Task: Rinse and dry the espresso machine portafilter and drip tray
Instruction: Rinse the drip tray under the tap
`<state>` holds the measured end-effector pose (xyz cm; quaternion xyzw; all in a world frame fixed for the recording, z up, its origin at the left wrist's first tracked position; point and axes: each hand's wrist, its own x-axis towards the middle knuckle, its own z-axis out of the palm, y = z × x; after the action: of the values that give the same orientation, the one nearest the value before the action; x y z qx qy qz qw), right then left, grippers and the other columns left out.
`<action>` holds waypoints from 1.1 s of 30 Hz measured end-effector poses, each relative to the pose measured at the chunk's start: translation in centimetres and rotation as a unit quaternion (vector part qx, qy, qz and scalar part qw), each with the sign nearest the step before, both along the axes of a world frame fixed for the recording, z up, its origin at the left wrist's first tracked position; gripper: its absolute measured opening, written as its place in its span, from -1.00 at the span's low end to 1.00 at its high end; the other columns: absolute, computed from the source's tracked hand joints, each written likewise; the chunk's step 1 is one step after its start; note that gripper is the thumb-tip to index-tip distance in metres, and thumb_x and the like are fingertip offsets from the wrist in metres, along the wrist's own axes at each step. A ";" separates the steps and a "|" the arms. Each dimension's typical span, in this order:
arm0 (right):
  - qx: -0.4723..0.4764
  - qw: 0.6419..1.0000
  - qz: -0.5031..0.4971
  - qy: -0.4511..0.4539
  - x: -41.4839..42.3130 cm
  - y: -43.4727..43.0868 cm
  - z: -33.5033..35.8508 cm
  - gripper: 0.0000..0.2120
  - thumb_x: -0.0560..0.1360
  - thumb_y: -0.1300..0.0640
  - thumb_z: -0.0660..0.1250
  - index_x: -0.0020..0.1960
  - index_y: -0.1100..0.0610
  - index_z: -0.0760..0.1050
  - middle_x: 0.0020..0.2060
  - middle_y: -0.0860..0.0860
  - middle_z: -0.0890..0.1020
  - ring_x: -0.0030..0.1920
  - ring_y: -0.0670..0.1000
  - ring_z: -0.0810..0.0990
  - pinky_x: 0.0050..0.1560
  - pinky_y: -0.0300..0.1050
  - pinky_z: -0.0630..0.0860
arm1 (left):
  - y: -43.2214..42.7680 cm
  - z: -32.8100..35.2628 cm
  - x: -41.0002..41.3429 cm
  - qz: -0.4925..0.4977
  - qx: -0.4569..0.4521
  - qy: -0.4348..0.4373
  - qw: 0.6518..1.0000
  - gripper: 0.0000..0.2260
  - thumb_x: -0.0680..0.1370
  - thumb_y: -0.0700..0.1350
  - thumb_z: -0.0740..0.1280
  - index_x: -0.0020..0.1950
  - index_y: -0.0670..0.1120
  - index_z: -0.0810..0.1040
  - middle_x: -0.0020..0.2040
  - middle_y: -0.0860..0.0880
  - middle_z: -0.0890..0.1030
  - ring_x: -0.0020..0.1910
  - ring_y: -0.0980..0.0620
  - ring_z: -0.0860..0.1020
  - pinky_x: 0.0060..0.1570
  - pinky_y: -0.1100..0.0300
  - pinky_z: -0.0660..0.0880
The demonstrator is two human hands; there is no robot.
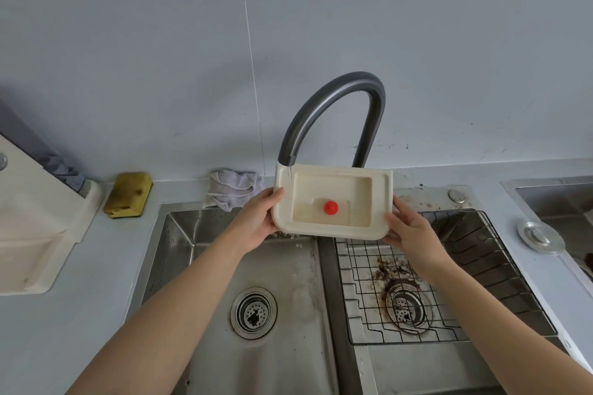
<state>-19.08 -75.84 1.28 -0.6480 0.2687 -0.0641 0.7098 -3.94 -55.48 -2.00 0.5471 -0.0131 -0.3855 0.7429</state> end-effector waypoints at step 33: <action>0.085 0.995 0.036 0.048 0.7 5.6 -2.8 -0.63 0.59 0.32 0.10 0.36 0.09 0.32 -0.12 0.06 0.57 -0.16 0.00 0.57 -0.19 -0.23 0.59 | 6.8 1.0 -1.3 0.038 0.092 -0.017 0.995 -0.88 0.59 -0.17 0.19 0.07 -0.11 0.49 0.01 -0.10 0.59 -0.03 -0.05 0.56 0.00 -0.03 0.51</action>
<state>-18.36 -70.24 -1.48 -0.5965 0.2835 0.0158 0.7507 -5.19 -48.63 -1.01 0.6198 0.0306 -0.3473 0.7030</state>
